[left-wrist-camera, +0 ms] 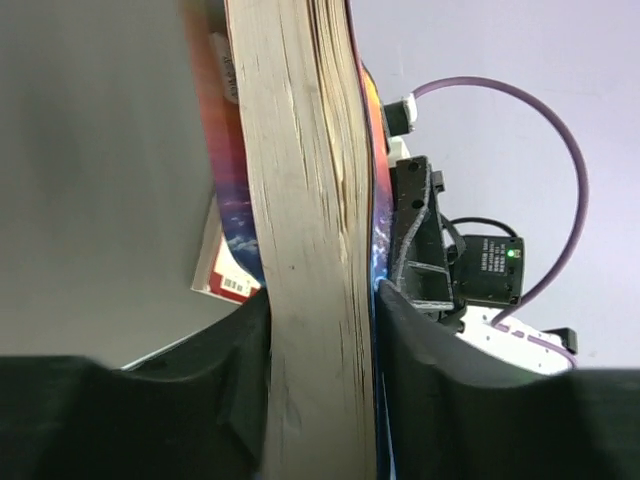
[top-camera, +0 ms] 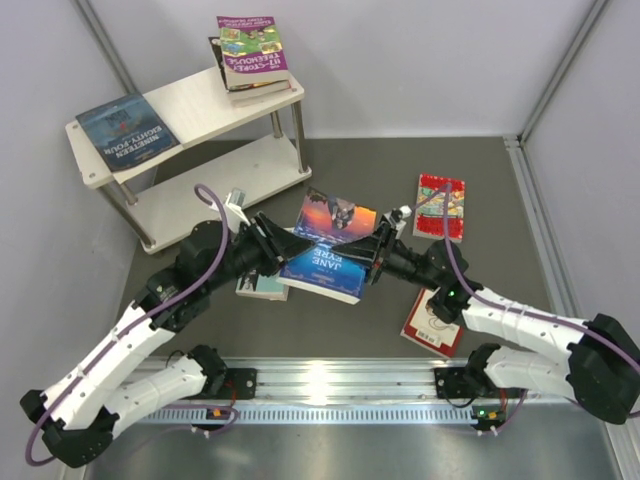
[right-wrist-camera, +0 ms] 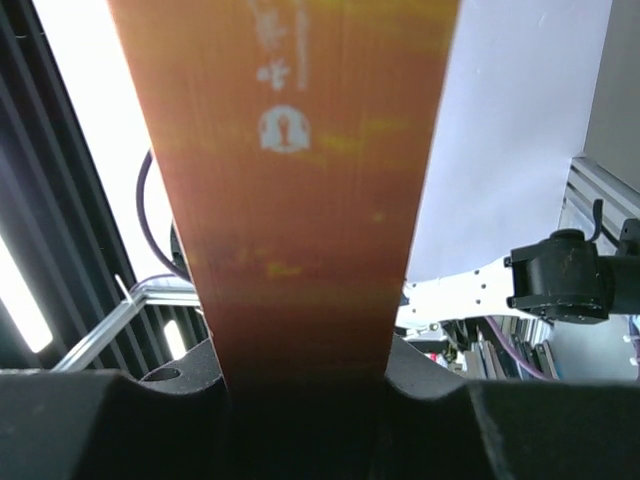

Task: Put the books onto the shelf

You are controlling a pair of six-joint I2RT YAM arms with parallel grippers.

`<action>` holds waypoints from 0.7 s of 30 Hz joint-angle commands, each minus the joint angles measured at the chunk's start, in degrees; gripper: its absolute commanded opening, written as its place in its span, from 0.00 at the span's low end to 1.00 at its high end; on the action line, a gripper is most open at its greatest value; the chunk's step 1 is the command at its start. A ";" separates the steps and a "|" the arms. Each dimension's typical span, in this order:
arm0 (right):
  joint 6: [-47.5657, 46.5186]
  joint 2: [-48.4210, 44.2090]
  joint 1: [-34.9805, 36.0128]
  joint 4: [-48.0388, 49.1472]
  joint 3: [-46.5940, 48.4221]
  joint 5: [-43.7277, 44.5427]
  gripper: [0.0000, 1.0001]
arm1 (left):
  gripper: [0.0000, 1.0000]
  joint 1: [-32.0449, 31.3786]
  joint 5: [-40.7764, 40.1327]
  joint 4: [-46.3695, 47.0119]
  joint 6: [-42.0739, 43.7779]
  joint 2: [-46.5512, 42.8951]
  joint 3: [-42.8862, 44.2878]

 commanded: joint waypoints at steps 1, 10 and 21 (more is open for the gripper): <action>3.45 -0.98 -3.12 14.40 3.24 -0.12 0.00 | 0.49 1.15 -2.12 -3.37 3.87 -0.37 3.91; 8.46 3.76 -5.76 20.73 7.55 -2.40 0.00 | 0.98 1.24 -1.59 -1.02 2.74 -1.15 0.49; 9.70 6.23 -7.17 22.15 8.69 -4.96 0.00 | 0.47 5.28 2.45 2.60 4.22 5.86 4.78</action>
